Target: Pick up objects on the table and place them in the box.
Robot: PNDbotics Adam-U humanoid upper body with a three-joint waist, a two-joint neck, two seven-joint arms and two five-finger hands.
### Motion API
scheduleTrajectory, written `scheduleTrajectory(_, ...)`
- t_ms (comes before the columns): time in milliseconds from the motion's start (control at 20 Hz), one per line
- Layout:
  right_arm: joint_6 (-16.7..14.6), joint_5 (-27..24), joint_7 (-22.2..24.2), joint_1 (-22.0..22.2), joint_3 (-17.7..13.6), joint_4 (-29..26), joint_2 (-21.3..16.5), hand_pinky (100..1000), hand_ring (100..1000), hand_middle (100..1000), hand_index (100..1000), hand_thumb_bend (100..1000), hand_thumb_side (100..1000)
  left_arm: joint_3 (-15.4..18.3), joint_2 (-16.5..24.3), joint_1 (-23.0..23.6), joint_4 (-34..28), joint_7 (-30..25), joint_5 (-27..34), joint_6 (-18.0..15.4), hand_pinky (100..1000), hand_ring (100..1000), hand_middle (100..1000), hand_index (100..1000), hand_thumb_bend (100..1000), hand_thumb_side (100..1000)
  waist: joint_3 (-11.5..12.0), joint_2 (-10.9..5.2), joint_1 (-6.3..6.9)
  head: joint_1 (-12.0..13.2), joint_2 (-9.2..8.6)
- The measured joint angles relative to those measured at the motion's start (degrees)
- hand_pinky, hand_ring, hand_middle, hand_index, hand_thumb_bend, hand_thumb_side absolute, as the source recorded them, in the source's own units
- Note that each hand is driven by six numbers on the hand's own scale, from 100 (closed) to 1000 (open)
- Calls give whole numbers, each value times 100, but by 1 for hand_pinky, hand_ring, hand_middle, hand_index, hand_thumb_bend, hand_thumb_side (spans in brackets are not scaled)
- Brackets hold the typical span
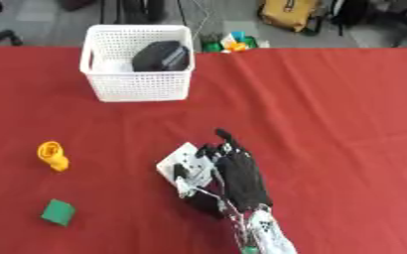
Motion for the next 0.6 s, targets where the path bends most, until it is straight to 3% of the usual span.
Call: scheduleTrajectory(600,8,-250,-83,2,-1,-185,-10,638,905,100,403,100,601,-27,0,0,0,-1,0,1,701,808,864,914,164,972,2,0,-19,0,-1)
